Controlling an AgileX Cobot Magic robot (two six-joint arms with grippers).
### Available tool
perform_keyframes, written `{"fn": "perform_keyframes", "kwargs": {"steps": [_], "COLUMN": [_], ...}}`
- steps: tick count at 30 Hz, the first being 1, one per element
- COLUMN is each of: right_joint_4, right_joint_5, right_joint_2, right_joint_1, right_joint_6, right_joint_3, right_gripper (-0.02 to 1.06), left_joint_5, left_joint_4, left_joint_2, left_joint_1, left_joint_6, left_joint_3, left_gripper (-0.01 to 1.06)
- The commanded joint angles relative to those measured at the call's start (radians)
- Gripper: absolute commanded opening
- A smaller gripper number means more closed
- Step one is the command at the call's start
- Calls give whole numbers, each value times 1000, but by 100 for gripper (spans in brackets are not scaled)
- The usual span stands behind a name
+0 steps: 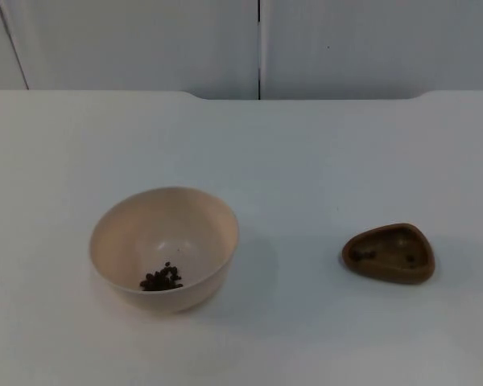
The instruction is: Pick up the bowl with the left hand and pour the coffee beans from the cup into the bowl with the right hand.
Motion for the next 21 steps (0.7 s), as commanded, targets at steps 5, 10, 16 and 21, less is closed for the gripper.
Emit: {"fn": "perform_keyframes", "kwargs": {"steps": [5,10,16,21], "right_joint_4": [5,5,46,107], "right_joint_5": [36,99,176,217], "right_joint_2": [-98,-181,-276,-315], "right_joint_1": [-3,-3,-3,-3], "right_joint_6": [-17,-69,-133,-215], "right_joint_3": [48,59,59,59], "right_gripper": [65,65,65,65], "left_joint_5": [20,63,147,176], "left_joint_4": [-7,-7,-5,3], "left_joint_2": [-126,-210,-320,-385], "left_joint_1": [2,2,2,2], "left_joint_6": [19,27,102,110], "left_joint_3": [40,41,53,119], "left_gripper": [79,79,79,79]}}
